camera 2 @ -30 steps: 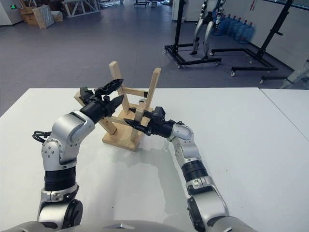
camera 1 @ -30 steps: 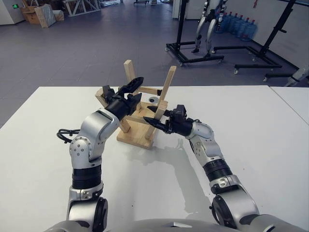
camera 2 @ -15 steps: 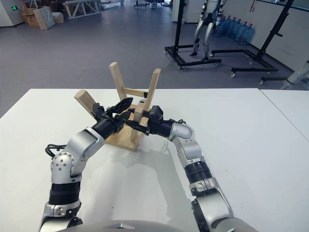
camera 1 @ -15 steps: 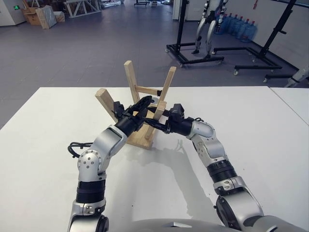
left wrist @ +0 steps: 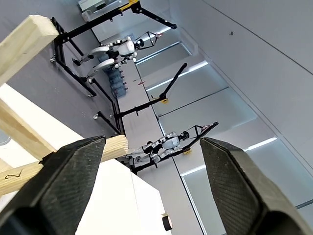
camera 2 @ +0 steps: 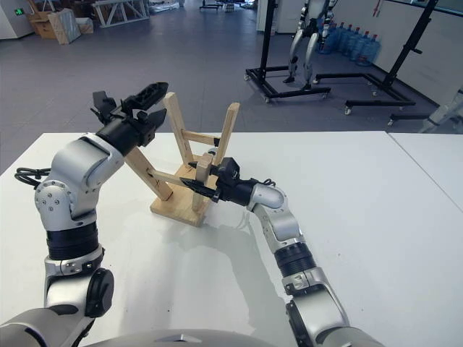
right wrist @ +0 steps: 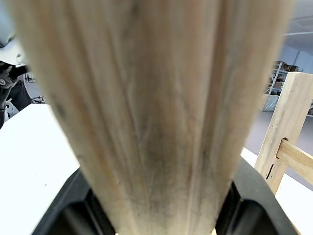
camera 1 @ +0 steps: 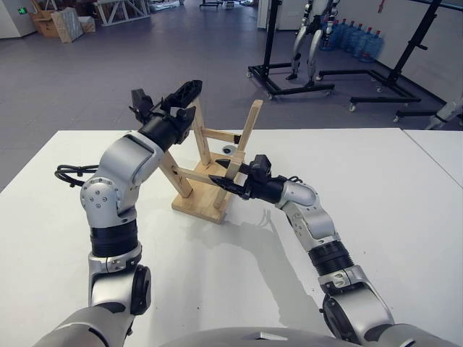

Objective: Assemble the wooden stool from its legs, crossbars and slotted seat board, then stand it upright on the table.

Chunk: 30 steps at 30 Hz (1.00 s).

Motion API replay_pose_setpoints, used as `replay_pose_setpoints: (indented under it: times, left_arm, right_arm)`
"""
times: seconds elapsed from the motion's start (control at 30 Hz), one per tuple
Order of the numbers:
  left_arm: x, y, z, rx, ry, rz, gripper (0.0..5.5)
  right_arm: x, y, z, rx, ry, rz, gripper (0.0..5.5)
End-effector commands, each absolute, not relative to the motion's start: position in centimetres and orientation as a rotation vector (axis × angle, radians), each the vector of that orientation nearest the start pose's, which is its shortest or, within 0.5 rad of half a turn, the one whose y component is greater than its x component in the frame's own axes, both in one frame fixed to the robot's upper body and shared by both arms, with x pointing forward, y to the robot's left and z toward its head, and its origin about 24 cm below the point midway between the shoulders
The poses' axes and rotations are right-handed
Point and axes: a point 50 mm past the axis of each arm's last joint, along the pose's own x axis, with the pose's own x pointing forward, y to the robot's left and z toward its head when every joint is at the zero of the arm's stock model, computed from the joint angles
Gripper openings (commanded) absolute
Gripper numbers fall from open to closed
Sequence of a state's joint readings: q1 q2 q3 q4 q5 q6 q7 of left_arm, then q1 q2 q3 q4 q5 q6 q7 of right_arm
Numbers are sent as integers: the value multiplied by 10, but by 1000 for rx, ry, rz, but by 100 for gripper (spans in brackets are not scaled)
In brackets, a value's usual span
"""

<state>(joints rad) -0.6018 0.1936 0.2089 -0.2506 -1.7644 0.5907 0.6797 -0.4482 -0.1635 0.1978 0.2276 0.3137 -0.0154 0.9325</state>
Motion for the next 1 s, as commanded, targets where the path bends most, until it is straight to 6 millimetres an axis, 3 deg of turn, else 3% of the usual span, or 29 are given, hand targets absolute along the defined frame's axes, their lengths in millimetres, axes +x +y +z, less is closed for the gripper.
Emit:
replay_pose_setpoints:
  times: [0.03,0.13,0.2,0.37,0.43,0.5,0.63,0.77,0.9,1.0]
  left_arm:
    - [291,119,229,-1157,213,-496,355]
    - [289,113,217,-1162,248,-485,355]
    - [288,111,195,-1152,310,-457,355]
    - [271,109,93,-1054,564,-329,355]
    - [264,110,72,-1061,603,-302,355]
    - [260,110,63,-1080,610,-292,355]
    - [264,108,71,-1106,569,-307,355]
    - [271,110,85,-1132,516,-323,355]
    - [286,117,116,-1159,404,-347,355]
    - [295,124,157,-1122,284,-401,355]
  right_arm:
    - [298,-73,104,-29,-124,1224,205]
    - [296,-72,102,-27,-118,1227,205]
    - [295,-71,101,-26,-114,1228,205]
    - [295,-63,106,-51,-112,1239,205]
    - [297,-56,114,-66,-126,1244,205]
    - [298,-49,120,-84,-134,1247,205]
    - [300,-43,120,-113,-117,1221,205]
    - [301,-50,118,-90,-115,1183,205]
    - [300,-58,115,-58,-109,1164,205]
    - [299,-61,112,-43,-103,1158,205]
